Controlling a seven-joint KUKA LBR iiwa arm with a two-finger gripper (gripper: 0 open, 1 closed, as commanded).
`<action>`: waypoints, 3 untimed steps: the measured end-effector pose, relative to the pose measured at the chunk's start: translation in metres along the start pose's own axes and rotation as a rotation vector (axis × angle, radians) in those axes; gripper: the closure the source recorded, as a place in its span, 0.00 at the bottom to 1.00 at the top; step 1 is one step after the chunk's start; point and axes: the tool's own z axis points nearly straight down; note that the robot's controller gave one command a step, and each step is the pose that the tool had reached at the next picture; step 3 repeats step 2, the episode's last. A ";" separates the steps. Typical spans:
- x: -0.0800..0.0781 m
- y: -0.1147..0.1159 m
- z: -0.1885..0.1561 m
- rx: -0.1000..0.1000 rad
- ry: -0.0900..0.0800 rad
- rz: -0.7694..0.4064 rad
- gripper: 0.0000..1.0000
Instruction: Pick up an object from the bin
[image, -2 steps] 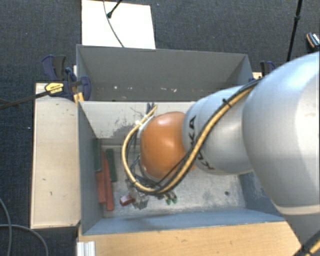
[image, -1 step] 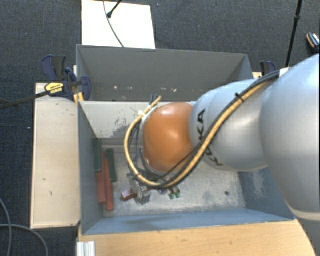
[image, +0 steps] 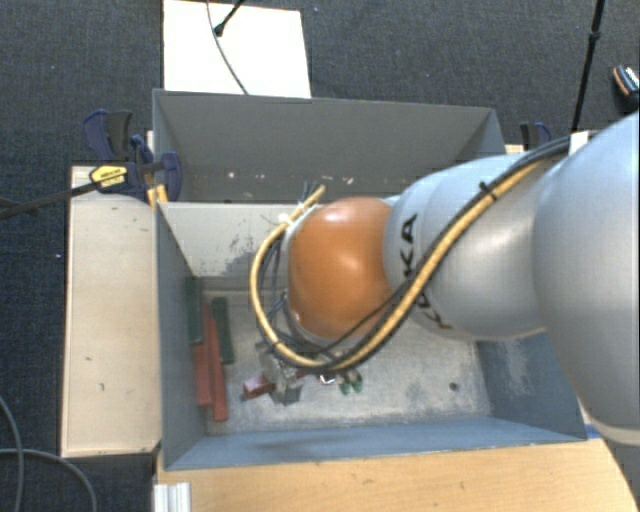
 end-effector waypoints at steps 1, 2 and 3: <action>-0.001 0.000 -0.004 0.000 -0.001 0.006 1.00; -0.003 0.000 -0.042 0.001 0.000 0.013 1.00; -0.003 0.000 -0.042 0.001 0.000 0.013 1.00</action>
Offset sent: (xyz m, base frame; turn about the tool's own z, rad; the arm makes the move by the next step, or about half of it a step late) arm 0.0000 0.0000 0.0040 0.0000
